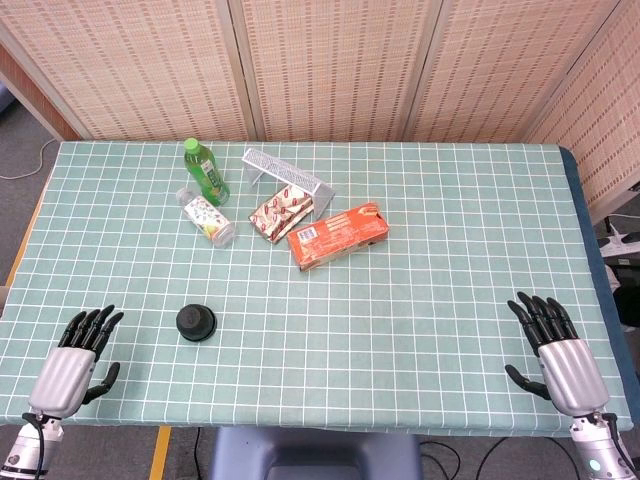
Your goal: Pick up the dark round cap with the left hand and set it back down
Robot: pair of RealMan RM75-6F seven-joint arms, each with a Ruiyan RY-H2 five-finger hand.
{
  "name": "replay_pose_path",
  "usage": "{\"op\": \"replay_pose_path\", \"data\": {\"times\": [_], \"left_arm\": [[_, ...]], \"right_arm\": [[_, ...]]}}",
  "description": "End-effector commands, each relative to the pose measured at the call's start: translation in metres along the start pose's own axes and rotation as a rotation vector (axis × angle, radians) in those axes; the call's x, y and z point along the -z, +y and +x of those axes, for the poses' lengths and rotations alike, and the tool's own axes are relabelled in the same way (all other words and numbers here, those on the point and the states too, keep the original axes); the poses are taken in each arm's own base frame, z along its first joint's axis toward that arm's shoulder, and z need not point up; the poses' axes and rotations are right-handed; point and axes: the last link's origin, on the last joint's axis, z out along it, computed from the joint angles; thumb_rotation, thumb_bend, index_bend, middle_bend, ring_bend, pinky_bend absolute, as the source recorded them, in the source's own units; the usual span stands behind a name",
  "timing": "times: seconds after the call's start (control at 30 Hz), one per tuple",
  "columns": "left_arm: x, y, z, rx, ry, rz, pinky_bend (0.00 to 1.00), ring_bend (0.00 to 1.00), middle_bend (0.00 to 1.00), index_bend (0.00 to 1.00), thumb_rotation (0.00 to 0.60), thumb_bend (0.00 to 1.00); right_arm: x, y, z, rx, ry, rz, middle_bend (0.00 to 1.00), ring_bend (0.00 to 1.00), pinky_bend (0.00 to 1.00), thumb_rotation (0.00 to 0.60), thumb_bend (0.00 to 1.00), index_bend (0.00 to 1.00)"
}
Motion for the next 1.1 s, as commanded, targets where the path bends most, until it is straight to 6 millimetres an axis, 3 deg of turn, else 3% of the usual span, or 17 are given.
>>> {"op": "replay_pose_path", "data": {"times": [0.03,0.13,0.33,0.57,0.7,0.97,1.1], "left_arm": [[-0.002,0.006,-0.001,0.024,-0.002,-0.034,0.05,0.00,0.00,0.00,0.600,0.45],[-0.008,0.015,0.001,0.021,-0.016,-0.102,0.05,0.00,0.00,0.00,0.600,0.44],[-0.052,0.045,0.026,0.097,-0.141,-0.237,0.06,0.00,0.00,0.00,0.600,0.44],[-0.097,0.091,0.051,0.008,-0.343,-0.329,0.06,0.00,0.00,0.00,0.600,0.41],[-0.122,0.107,0.050,0.014,-0.460,-0.323,0.06,0.00,0.00,0.00,0.600,0.41],[-0.168,0.115,0.033,-0.040,-0.551,-0.246,0.02,0.00,0.00,0.00,0.600,0.39],[-0.179,0.116,0.025,-0.076,-0.578,-0.205,0.02,0.00,0.00,0.00,0.600,0.38]], "right_arm": [[0.000,0.000,0.000,-0.002,-0.003,0.001,0.00,0.00,0.00,0.600,0.12,0.00],[0.001,-0.001,0.000,-0.003,-0.002,0.005,0.00,0.00,0.00,0.600,0.12,0.00],[0.000,-0.001,0.000,-0.013,-0.007,0.011,0.00,0.00,0.00,0.600,0.12,0.00],[-0.004,-0.003,-0.005,-0.005,-0.022,0.016,0.00,0.00,0.00,0.600,0.12,0.00],[-0.008,-0.003,-0.008,0.003,-0.028,0.012,0.00,0.00,0.00,0.600,0.12,0.00],[-0.012,-0.002,-0.010,0.005,-0.029,0.017,0.00,0.00,0.00,0.600,0.12,0.00],[-0.012,-0.002,-0.009,0.000,-0.022,0.017,0.00,0.00,0.00,0.600,0.12,0.00]]}}
